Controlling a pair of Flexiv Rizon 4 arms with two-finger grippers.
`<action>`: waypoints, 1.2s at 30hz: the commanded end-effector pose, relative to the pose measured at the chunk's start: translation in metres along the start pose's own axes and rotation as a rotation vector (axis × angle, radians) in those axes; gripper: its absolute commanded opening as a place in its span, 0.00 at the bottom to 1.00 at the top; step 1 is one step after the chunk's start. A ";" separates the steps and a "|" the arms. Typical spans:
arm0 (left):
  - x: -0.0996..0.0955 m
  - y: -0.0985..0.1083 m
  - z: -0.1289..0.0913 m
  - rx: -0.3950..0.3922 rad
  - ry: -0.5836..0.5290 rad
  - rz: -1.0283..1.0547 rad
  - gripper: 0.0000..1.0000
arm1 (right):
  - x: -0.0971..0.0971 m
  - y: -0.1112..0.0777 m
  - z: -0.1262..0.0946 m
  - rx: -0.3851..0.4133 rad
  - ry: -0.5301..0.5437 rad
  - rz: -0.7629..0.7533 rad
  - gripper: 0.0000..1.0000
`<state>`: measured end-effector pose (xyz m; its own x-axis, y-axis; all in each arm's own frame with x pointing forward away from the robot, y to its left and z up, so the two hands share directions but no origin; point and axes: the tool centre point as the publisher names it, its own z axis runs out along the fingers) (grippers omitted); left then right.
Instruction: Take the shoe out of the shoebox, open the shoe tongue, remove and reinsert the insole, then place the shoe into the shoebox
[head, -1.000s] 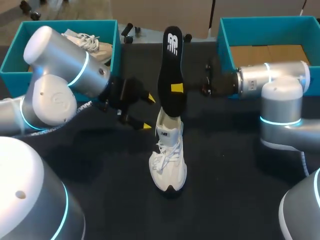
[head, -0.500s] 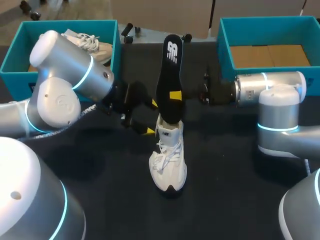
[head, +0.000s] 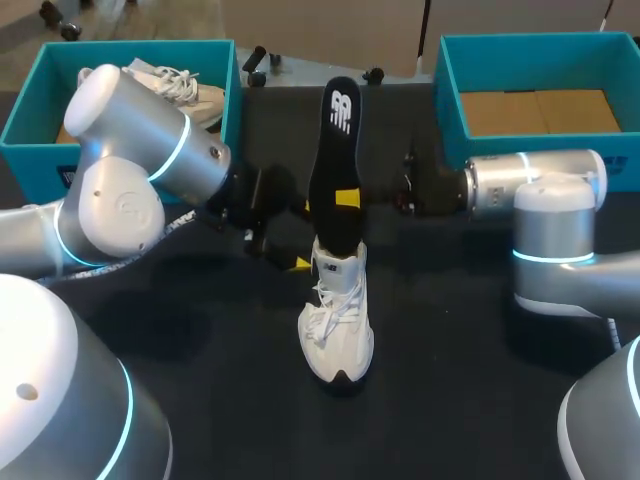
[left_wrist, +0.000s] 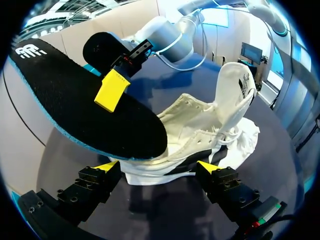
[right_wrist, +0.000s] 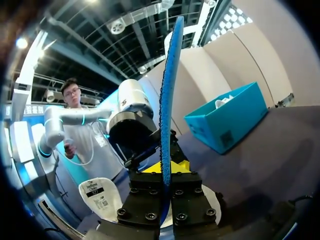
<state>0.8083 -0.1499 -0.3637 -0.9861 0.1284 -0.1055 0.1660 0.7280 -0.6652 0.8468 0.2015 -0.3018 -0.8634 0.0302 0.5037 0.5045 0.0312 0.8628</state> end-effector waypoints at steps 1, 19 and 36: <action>0.001 0.002 0.001 -0.001 0.002 -0.002 1.00 | -0.002 -0.004 0.004 0.001 0.003 0.007 0.00; 0.001 0.006 -0.003 -0.001 0.002 0.002 1.00 | 0.006 -0.024 0.009 0.052 -0.003 0.082 0.00; 0.004 0.004 -0.004 0.008 0.005 0.006 1.00 | 0.020 -0.049 0.011 0.033 -0.025 0.126 0.00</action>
<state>0.8054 -0.1439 -0.3640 -0.9853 0.1348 -0.1053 0.1705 0.7225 -0.6701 0.8106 0.2089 -0.3326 -0.7931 0.0517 0.6069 0.6091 0.0632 0.7906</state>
